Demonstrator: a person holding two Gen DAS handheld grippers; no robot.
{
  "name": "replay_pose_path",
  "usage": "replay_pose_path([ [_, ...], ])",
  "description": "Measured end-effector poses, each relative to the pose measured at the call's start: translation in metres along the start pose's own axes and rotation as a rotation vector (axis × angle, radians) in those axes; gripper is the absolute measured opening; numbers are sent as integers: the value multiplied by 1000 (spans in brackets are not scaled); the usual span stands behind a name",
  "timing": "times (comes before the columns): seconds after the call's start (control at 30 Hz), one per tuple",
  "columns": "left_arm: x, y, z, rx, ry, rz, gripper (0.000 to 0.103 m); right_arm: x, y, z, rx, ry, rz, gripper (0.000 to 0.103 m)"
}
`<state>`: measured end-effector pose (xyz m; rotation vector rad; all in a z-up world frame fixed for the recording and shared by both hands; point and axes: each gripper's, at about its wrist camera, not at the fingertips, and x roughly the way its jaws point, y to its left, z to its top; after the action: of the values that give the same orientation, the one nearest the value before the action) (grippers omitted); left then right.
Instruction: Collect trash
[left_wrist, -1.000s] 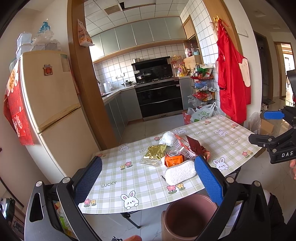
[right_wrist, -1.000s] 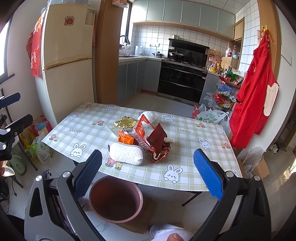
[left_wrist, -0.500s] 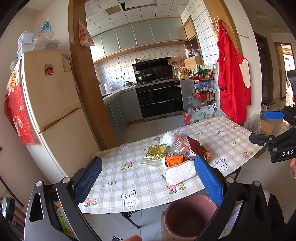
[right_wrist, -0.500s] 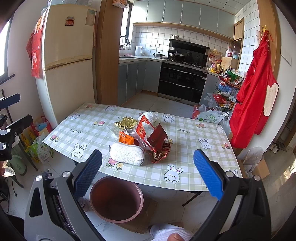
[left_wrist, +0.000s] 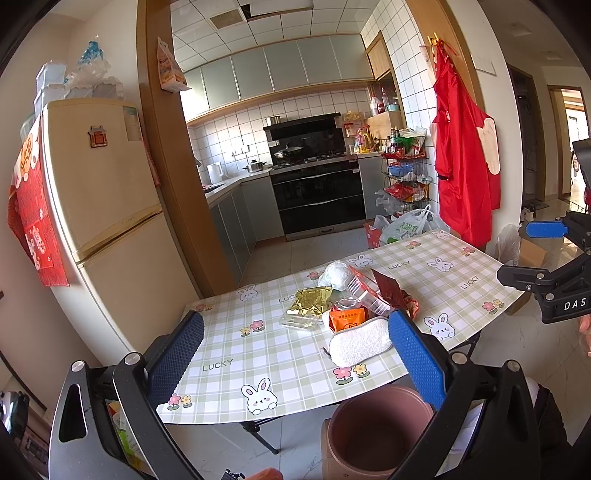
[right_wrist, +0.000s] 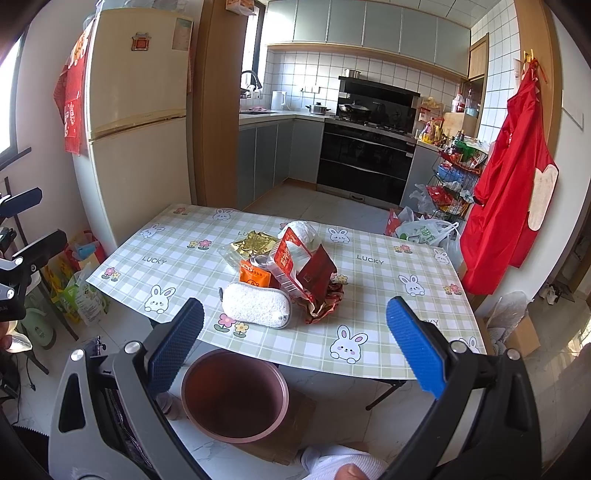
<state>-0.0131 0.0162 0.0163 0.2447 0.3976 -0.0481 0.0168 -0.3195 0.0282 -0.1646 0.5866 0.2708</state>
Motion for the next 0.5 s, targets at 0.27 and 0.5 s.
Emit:
replay_pose_path([
  [0.27, -1, 1, -1, -2, 3, 0, 98, 0, 0, -1, 0, 4, 2, 98],
  [0.5, -1, 2, -2, -2, 4, 1, 98, 1, -1, -2, 3, 6, 5, 98],
])
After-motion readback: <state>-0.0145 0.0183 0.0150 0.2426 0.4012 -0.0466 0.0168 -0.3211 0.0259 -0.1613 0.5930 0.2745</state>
